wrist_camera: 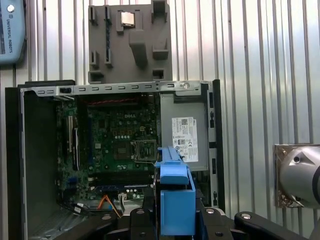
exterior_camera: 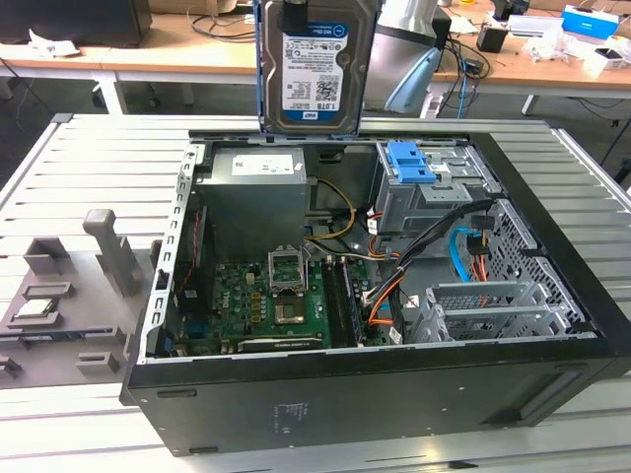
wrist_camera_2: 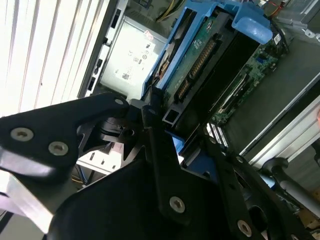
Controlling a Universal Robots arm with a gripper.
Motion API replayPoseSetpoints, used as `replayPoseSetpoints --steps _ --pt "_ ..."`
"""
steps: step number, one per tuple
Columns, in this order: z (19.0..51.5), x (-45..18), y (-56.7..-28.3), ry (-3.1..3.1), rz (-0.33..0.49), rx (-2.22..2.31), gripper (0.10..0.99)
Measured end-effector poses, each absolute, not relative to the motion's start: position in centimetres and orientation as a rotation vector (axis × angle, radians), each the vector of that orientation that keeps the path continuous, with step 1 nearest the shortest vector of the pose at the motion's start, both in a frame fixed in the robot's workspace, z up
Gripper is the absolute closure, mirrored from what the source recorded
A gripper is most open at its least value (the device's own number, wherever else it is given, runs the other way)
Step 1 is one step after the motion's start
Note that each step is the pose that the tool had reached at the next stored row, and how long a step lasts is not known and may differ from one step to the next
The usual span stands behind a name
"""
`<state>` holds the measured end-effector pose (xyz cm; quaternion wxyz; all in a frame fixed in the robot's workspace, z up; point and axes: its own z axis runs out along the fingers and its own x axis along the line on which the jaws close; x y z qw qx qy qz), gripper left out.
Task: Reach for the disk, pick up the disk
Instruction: 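Pick up the disk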
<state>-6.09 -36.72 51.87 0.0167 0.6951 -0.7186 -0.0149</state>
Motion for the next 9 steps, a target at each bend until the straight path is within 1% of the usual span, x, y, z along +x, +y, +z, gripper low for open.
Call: replayPoseSetpoints --steps 9 --pt "51.87 -5.22 -36.9 -2.234 -0.046 2.161 0.722"
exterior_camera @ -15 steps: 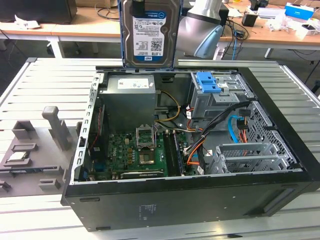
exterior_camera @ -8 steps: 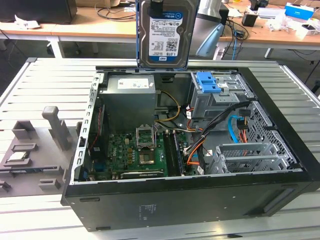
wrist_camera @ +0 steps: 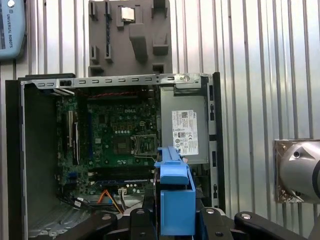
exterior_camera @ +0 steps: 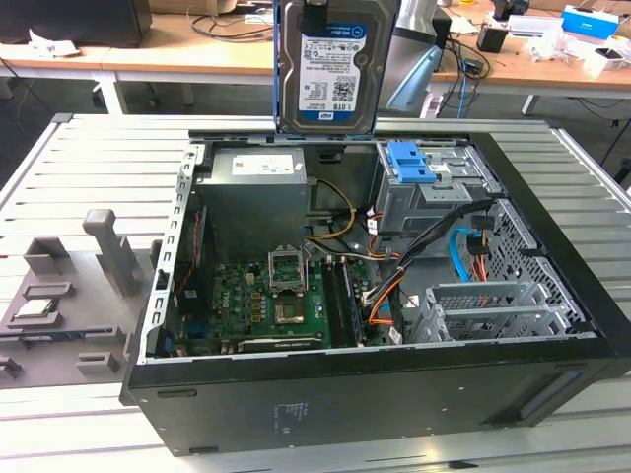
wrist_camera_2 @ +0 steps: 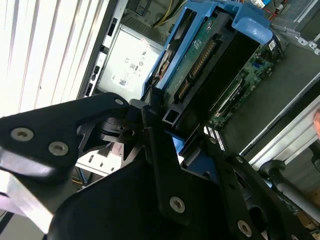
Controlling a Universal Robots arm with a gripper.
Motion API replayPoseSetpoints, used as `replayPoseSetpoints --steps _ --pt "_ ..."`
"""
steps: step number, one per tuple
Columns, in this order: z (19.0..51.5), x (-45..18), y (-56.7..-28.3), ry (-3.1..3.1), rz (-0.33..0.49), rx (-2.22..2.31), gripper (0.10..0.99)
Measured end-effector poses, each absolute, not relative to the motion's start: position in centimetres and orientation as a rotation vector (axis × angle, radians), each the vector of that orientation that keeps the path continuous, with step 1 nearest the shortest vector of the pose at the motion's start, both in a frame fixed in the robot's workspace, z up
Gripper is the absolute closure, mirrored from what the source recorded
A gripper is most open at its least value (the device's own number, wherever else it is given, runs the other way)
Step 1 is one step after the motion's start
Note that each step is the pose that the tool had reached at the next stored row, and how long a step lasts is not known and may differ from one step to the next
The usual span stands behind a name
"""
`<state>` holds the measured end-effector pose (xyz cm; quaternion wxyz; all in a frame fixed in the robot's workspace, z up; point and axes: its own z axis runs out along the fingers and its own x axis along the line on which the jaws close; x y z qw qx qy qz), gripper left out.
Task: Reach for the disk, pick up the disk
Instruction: 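Pick up the disk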
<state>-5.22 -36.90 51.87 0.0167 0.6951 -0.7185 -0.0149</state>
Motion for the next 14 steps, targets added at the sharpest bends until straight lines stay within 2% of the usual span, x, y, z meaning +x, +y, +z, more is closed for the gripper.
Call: replayPoseSetpoints --steps 14 --pt "51.9 -5.2 -38.6 -2.233 -0.045 2.16 0.722"
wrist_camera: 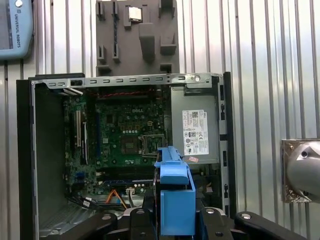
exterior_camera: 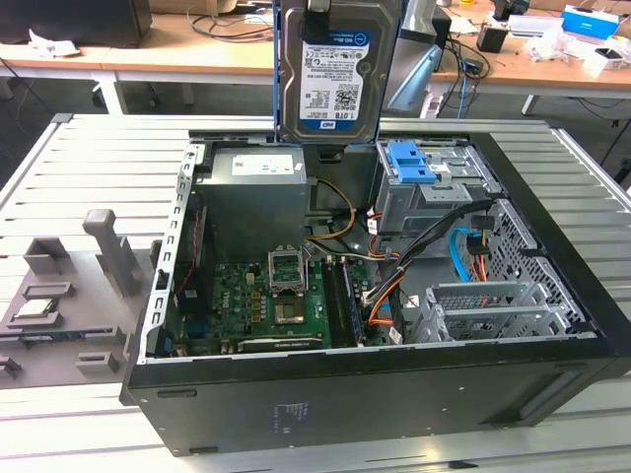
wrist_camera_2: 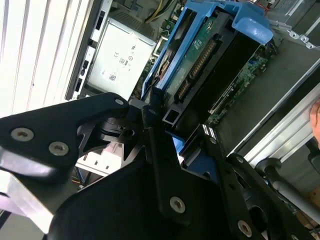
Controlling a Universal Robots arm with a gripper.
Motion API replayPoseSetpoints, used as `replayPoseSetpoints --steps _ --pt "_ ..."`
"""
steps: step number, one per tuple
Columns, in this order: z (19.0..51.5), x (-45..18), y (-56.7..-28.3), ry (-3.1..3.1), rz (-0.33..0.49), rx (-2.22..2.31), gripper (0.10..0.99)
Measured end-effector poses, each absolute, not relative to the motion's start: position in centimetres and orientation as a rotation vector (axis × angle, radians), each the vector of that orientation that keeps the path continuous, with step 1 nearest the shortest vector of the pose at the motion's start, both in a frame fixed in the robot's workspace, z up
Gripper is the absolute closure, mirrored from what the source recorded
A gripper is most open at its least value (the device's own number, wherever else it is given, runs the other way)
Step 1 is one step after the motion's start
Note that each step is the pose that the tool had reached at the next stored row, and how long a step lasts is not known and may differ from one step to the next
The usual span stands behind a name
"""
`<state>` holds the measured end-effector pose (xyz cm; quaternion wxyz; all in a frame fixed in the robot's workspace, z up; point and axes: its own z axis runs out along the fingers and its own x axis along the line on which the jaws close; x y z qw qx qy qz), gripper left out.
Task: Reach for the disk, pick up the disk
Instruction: 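Pick up the disk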
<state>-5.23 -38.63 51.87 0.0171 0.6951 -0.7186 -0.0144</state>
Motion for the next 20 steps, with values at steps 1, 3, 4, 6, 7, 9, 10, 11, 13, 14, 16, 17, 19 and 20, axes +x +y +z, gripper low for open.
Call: replayPoseSetpoints --steps 1,3,4,6,7,9,10,11,13,14,16,17,19,20 --pt "51.9 -5.2 -38.7 -2.233 -0.045 2.16 0.722" --pt "51.9 -5.2 -38.8 -2.233 -0.045 2.16 0.722" --pt "51.9 -5.2 -38.8 -2.233 -0.045 2.16 0.722" --pt "51.9 -5.2 -38.9 -2.233 -0.045 2.16 0.722" --pt "51.9 -5.2 -38.9 -2.233 -0.045 2.16 0.722" --pt "51.9 -5.2 -38.9 -2.234 -0.046 2.16 0.722" --pt "51.9 -5.2 -38.9 -2.234 -0.046 2.16 0.722" --pt "51.9 -5.2 -38.9 -2.234 -0.046 2.161 0.722" --pt "51.9 -5.2 -39.0 -2.234 -0.046 2.161 0.722" --pt "51.9 -5.2 -39.1 -2.234 -0.046 2.161 0.722" --pt "51.9 -5.2 -39.4 -2.234 -0.046 2.161 0.722" --pt "51.9 -5.2 -39.4 -2.234 -0.046 2.161 0.722" --pt "51.9 -5.2 -39.6 -2.234 -0.046 2.16 0.722" --pt "51.9 -5.2 -39.7 -2.234 -0.046 2.161 0.722"
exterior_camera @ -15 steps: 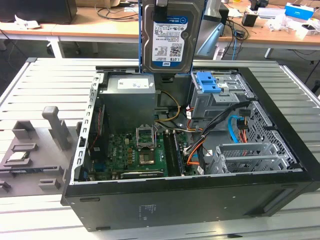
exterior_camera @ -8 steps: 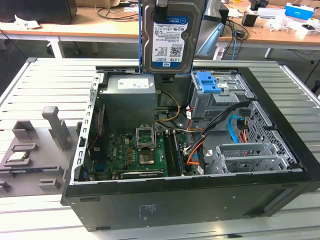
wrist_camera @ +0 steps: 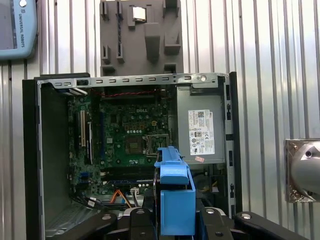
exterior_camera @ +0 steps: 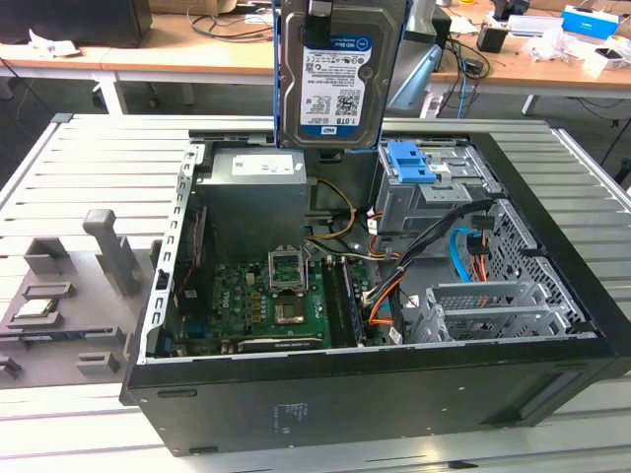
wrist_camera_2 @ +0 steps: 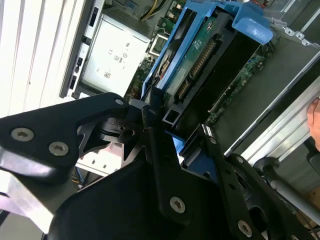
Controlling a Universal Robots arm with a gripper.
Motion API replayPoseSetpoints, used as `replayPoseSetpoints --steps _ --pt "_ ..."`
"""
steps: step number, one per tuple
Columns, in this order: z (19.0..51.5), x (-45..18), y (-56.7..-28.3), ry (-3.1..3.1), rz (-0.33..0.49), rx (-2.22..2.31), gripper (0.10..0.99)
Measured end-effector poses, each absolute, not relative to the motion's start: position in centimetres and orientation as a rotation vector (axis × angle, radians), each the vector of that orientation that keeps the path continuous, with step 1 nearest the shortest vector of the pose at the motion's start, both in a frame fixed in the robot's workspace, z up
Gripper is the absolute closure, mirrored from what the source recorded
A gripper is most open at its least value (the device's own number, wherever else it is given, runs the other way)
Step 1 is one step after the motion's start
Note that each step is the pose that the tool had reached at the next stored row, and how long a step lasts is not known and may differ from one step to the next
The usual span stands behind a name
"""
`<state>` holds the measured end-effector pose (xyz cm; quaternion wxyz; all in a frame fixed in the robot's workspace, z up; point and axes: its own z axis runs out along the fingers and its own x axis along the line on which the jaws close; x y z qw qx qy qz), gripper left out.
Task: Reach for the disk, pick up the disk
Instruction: 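Pick up the disk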
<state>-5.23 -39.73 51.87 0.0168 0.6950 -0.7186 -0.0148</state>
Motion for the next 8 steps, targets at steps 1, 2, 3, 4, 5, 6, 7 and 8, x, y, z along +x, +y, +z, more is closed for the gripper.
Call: replayPoseSetpoints --steps 1,2,3,4,5,6,7,8 --pt "51.87 -5.22 -39.82 -2.234 -0.046 2.161 0.722" --pt "51.87 -5.23 -39.94 -2.234 -0.046 2.16 0.722" --pt "51.87 -5.23 -40.04 -2.234 -0.046 2.161 0.722" --pt "51.87 -5.23 -40.17 -2.234 -0.046 2.161 0.722" --pt "51.87 -5.23 -40.25 -2.234 -0.046 2.161 0.722" --pt "51.87 -5.22 -40.35 -2.234 -0.046 2.161 0.722" --pt "51.87 -5.23 -40.44 -2.234 -0.046 2.16 0.722" --pt "51.87 -5.23 -40.66 -2.234 -0.046 2.161 0.722"
